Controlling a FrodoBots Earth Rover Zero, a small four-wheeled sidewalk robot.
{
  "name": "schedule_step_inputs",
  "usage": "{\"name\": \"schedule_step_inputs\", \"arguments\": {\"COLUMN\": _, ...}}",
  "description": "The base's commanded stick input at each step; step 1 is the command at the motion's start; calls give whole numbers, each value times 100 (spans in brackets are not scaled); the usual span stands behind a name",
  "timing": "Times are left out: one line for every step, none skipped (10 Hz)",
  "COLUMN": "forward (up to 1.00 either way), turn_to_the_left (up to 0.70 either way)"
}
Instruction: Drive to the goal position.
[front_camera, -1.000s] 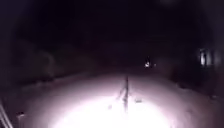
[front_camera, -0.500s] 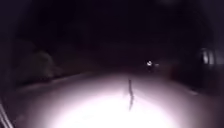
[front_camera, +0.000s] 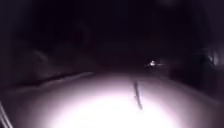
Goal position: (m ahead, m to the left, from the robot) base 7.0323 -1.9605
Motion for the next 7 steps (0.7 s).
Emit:
{"name": "schedule_step_inputs", "arguments": {"forward": 100, "turn_to_the_left": 0}}
{"name": "schedule_step_inputs", "arguments": {"forward": 100, "turn_to_the_left": 0}}
{"name": "schedule_step_inputs", "arguments": {"forward": 100, "turn_to_the_left": 0}}
{"name": "schedule_step_inputs", "arguments": {"forward": 100, "turn_to_the_left": -1}}
{"name": "schedule_step_inputs", "arguments": {"forward": 100, "turn_to_the_left": -6}}
{"name": "schedule_step_inputs", "arguments": {"forward": 100, "turn_to_the_left": -10}}
{"name": "schedule_step_inputs", "arguments": {"forward": 100, "turn_to_the_left": -15}}
